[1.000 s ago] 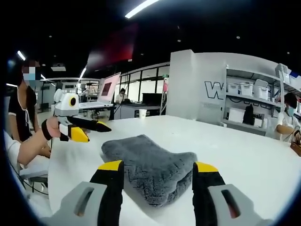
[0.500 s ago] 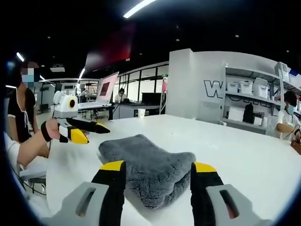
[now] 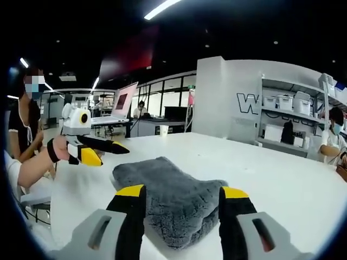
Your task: Open the folded towel by lifting each exposed corner and separating the folded layers until the towel lies flat within the target outline without major curled edges
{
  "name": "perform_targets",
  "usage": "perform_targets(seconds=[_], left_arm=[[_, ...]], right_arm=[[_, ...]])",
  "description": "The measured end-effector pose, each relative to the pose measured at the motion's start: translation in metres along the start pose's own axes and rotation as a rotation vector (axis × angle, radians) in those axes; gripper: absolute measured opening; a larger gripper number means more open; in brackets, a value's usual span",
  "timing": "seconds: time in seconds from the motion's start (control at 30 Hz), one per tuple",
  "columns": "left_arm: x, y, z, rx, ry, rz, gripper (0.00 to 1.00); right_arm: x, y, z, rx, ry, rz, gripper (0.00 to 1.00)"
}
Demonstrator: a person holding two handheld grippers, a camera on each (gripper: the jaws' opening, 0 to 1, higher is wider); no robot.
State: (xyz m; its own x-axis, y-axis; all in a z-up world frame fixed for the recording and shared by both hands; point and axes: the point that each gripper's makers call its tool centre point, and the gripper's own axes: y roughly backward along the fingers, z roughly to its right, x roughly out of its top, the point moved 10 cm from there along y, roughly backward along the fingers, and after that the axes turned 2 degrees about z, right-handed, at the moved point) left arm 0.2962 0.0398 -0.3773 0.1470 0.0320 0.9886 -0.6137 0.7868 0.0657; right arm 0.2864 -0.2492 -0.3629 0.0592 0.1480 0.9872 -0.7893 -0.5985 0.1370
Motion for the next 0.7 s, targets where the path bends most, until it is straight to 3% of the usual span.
perform_targets(seconds=[0.7], left_arm=[[-0.002, -0.01, -0.013, 0.034, 0.004, -0.023, 0.62]], right_arm=[[-0.007, -0.012, 0.007, -0.022, -0.03, -0.013, 0.47]])
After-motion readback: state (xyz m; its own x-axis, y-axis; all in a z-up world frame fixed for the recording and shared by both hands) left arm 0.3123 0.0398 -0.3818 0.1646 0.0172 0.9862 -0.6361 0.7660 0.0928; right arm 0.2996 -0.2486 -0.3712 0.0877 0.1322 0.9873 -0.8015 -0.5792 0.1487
